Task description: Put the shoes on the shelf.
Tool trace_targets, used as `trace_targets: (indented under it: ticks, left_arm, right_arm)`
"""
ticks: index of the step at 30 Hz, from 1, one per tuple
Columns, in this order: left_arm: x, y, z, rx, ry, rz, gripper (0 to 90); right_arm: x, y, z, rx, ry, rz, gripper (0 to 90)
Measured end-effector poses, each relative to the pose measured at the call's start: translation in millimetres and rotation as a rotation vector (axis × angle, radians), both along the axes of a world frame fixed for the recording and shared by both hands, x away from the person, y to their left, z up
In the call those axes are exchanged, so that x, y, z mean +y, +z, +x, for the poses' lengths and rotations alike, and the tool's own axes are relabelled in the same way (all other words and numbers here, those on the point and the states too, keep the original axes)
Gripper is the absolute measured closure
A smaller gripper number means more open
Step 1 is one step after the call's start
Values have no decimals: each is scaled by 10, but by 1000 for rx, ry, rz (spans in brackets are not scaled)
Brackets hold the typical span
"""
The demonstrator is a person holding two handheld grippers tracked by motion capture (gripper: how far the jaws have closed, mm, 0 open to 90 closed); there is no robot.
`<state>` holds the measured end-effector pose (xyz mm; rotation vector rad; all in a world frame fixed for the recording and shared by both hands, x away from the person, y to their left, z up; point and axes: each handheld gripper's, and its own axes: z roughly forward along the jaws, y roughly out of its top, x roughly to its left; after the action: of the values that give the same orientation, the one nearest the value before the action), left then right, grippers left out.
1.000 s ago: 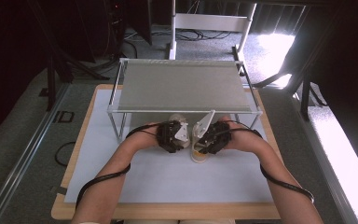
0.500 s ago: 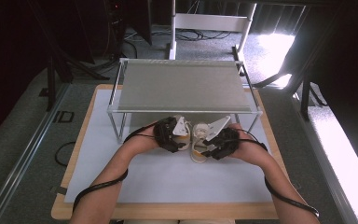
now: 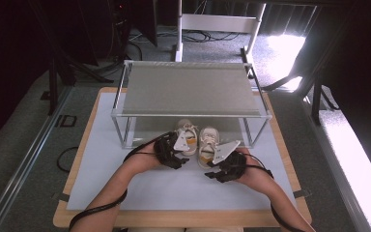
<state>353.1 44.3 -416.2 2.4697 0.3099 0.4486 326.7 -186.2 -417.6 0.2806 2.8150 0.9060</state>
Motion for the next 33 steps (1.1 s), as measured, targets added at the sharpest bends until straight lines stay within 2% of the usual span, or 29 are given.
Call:
trace_targets:
  ticks: [5, 8, 9, 11, 12, 13, 16, 17, 19, 21, 22, 25, 26, 31, 33]
  left_arm:
    - [-6, -71, -81, 11, 16, -8, 426]
    - [8, -101, -112, 17, 63, -40, 495]
    - [16, -114, -115, 24, 80, -55, 521]
    - [23, -141, -119, 29, 115, -62, 569]
    - [23, -161, -116, 38, 143, -70, 584]
    - [24, -175, -115, 41, 156, -77, 620]
    - [-3, -221, -119, 53, 179, -95, 690]
    - [-14, -229, -119, 50, 183, -91, 691]
    - [-53, -261, -115, 38, 188, -89, 726]
    - [-80, -284, -93, 47, 187, -91, 753]
    - [-94, -295, -84, 38, 197, -85, 753]
    - [-119, -317, -45, 36, 212, -92, 782]
    - [-128, -320, -35, 47, 214, -102, 782]
    - [-177, -310, -4, 27, 214, -113, 782]
    - [-192, -308, 13, 34, 211, -120, 782]
  right_arm:
    - [3, -147, -80, 2, -31, 22, 630]
    - [-32, -208, -109, -20, -96, 51, 681]
    - [-49, -224, -111, -30, -128, 65, 723]
    - [-74, -251, -109, -25, -167, 72, 774]
    - [-91, -262, -110, -39, -196, 79, 802]
    - [-113, -273, -104, -32, -238, 97, 809]
    - [-166, -303, -93, -10, -306, 152, 839]
    - [-172, -319, -90, 2, -316, 152, 839]
    - [-173, -350, -100, -5, -327, 156, 849]
    - [-168, -385, -101, -4, -341, 166, 850]
    - [-169, -401, -94, -8, -364, 172, 852]
    - [-188, -418, -51, 10, -379, 216, 896]
    - [-184, -412, -46, 8, -379, 222, 897]
    - [-155, -326, -31, -28, -387, 238, 897]
    - [-154, -273, -10, -47, -403, 253, 897]
